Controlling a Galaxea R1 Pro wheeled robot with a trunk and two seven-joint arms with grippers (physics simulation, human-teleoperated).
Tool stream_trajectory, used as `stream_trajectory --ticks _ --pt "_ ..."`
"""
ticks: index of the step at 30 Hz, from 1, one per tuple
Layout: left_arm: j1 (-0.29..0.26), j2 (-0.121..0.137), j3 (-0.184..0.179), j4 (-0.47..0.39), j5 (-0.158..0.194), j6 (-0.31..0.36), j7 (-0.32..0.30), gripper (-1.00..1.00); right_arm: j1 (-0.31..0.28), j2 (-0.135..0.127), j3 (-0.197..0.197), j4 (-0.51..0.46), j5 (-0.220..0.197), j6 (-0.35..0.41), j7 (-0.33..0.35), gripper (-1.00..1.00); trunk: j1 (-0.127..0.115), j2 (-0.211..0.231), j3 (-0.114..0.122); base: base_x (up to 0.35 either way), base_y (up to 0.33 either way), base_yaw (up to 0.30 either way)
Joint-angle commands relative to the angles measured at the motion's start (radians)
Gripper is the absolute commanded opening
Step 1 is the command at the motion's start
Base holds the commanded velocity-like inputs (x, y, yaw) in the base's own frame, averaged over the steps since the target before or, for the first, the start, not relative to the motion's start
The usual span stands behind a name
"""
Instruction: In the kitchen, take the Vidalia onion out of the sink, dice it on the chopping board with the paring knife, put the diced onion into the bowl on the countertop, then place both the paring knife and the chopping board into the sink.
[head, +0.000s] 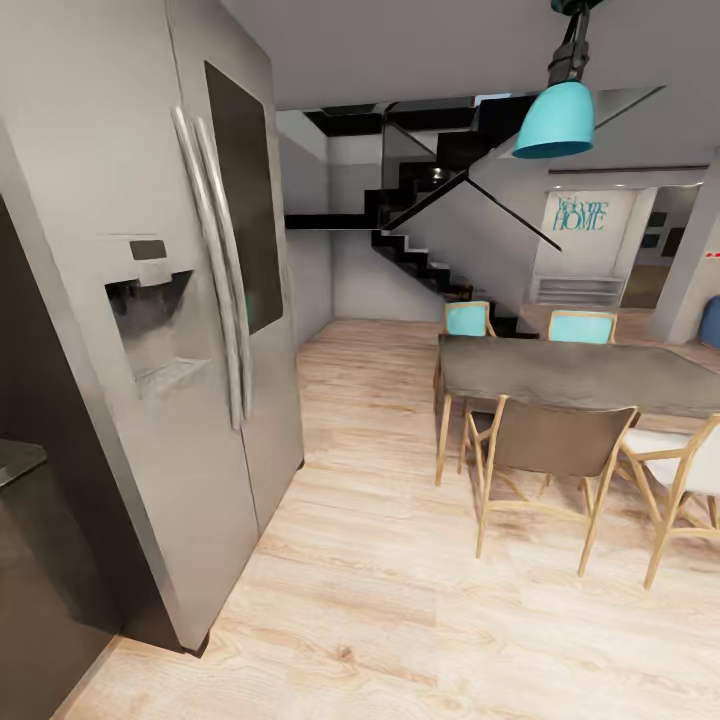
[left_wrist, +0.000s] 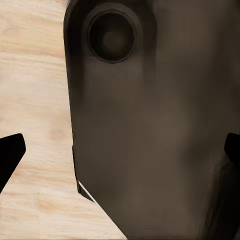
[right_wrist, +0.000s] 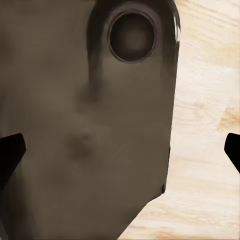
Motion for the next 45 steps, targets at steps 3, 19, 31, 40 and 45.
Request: stream_trajectory --ticks 3,19,31,40,45 --pt "0.0 -0.003 0.002 0.002 -0.001 -0.002 -0.002 1.0 -0.002 -0.002 0.001 -0.002 -0.002 -0.002 -0.002 1.0 0.0 0.0 0.0 0.0 0.0 0.0" --pt "0.003 0.025 0.002 0.002 0.005 -0.002 -0.001 1.0 -0.002 0.039 0.001 -0.057 -0.002 -0.008 -0.002 1.0 0.0 0.0 0.0 0.0 0.0 0.0" --pt "0.003 0.02 0.003 0.0 0.006 -0.002 -0.002 1.0 -0.002 0.04 0.004 -0.057 -0.004 -0.065 0.003 1.0 0.0 0.0 0.0 0.0 0.0 0.0" --pt "0.003 0.019 0.006 -0.018 0.006 -0.002 -0.002 1.0 -0.002 0.037 0.007 -0.046 -0.001 -0.066 0.005 1.0 0.0 0.0 0.0 0.0 0.0 0.0" --pt "0.003 0.029 0.006 -0.081 0.005 -0.023 -0.002 1.0 -0.002 0.036 0.004 -0.053 0.001 -0.069 0.002 1.0 0.0 0.0 0.0 0.0 0.0 0.0"
